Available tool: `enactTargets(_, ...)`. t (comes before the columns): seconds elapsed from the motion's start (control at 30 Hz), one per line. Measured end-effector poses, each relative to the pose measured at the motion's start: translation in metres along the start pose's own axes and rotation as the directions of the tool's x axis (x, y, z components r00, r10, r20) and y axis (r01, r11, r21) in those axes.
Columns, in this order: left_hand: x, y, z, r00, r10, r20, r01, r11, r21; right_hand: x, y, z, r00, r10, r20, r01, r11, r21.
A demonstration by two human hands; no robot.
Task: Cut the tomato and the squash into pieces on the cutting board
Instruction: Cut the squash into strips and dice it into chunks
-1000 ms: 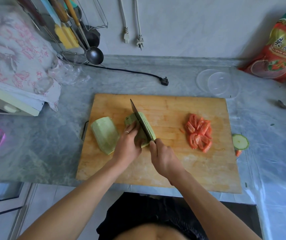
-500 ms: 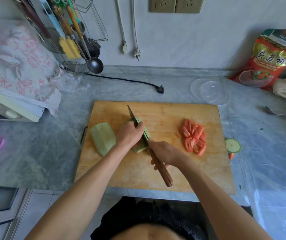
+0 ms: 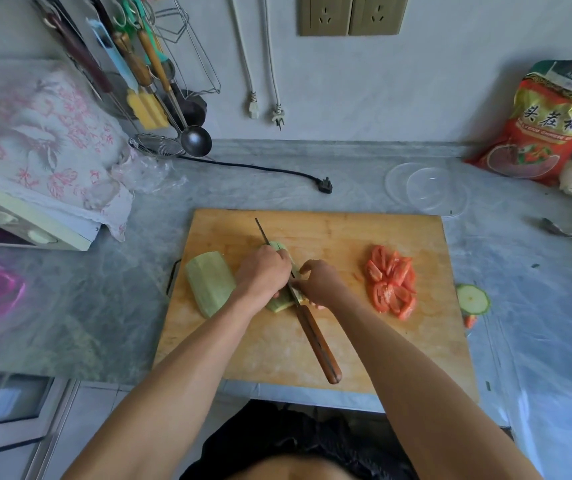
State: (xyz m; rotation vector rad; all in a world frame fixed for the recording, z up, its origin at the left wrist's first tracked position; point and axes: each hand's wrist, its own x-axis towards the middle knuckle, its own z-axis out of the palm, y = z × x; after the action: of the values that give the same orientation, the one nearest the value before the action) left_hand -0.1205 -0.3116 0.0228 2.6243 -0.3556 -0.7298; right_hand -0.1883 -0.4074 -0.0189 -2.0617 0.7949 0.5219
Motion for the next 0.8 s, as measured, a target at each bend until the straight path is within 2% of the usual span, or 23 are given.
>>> enactTargets(0.2, -0.004, 0.006, -0.008, 0.999, -0.02, 0.026, 0.018, 0.998, 0.067, 0.006, -0.006, -0.006, 0.999, 0.022, 0.03, -0.02, 0.997, -0.069)
enactTargets(0.4, -0.006, 0.004, -0.023, 1.0, -0.002, -0.008, 0.002, 1.0, 0.027, 0.005, -0.002, -0.009, 0.999, 0.034, 0.024, -0.033, 0.998, -0.051)
enactTargets(0.6, -0.01, -0.008, -0.038, 0.999, -0.041, -0.028, 0.034, 0.974, -0.223, -0.013, 0.006, -0.029, 0.996, -0.023, -0.081, 0.03, 0.995, 0.093)
enactTargets(0.7, -0.007, -0.012, -0.043, 0.996, -0.084, -0.024, 0.07, 0.931, -0.357, -0.037, -0.003, -0.046, 0.998, -0.067, -0.001, 0.066, 0.977, 0.202)
enactTargets(0.8, 0.0, -0.015, -0.044, 0.991, -0.135, -0.015, 0.113, 0.88, -0.461, -0.057, -0.016, -0.054, 0.988, -0.146, 0.045, 0.144, 0.989, 0.04)
